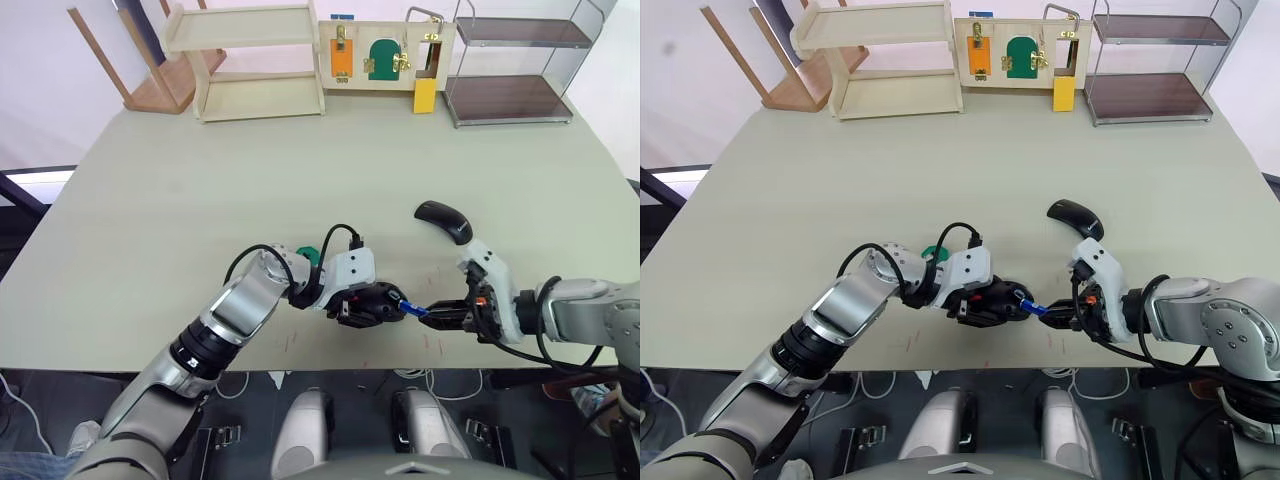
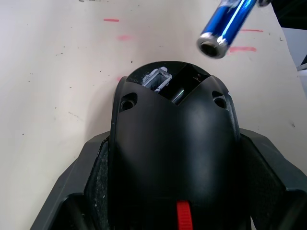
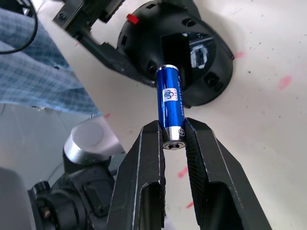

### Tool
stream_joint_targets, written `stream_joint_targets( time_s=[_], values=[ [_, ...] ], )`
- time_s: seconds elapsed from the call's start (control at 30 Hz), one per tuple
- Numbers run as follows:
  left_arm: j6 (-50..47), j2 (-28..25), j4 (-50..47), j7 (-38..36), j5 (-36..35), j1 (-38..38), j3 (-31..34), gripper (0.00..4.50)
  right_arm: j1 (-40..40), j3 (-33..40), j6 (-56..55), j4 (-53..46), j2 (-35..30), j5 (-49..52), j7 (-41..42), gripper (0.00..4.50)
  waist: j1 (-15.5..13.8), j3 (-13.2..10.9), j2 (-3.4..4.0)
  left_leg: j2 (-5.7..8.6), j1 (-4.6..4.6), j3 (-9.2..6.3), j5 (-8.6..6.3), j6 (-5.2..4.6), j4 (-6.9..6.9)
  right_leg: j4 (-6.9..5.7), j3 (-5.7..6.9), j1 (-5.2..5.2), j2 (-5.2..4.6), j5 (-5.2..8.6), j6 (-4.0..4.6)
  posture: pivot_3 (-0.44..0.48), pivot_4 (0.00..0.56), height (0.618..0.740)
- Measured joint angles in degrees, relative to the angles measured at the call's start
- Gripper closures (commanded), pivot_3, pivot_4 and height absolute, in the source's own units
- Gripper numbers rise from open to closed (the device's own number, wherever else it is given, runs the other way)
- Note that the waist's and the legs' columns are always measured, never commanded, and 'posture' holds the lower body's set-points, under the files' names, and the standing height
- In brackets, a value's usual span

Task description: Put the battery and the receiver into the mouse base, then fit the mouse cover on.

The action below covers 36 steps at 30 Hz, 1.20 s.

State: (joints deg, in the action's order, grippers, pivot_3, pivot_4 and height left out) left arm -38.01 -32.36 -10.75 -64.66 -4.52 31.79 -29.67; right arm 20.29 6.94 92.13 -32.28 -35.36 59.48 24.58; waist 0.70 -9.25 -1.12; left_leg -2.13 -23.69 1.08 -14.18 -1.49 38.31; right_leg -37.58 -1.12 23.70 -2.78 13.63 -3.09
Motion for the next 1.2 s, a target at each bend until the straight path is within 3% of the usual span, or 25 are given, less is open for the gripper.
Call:
stream_joint_targets(
  time_s=[0.5, 0.67, 1.2],
  values=[
    [-0.96, -0.45, -1.23, 0.11, -0.07, -0.13, -0.25, 1.58, 1.14, -2.79, 0.00, 4.61, 1.19, 10.57, -14.64, 4.38, 0.10, 0.00, 0.00, -0.01, -0.01, 0.00, 0.00, -0.01, -0.02, 0.02, 0.03, 0.00, 0.01, 0.01, 0.01, 0.000, 0.150, 0.740],
    [-0.99, -0.55, -1.34, 0.08, 0.00, 0.05, -0.55, 1.58, 4.04, -5.00, -0.24, 10.89, 2.57, 16.93, -23.07, 4.38, 0.12, 0.01, -0.02, -0.02, -0.01, 0.01, -0.01, -0.01, -0.02, 0.02, 0.04, 0.00, 0.02, 0.00, 0.02, 0.000, 0.150, 0.740],
    [-1.51, -0.87, -1.77, 0.10, 0.15, 0.03, -0.63, 1.58, 7.97, -9.11, -1.62, 16.60, 1.88, 29.54, -36.60, 4.38, 0.22, 0.02, -0.02, -0.03, 0.01, 0.01, -0.01, -0.02, -0.02, -0.01, 0.02, 0.00, 0.03, 0.00, 0.01, 0.000, 0.150, 0.740]
  ],
)
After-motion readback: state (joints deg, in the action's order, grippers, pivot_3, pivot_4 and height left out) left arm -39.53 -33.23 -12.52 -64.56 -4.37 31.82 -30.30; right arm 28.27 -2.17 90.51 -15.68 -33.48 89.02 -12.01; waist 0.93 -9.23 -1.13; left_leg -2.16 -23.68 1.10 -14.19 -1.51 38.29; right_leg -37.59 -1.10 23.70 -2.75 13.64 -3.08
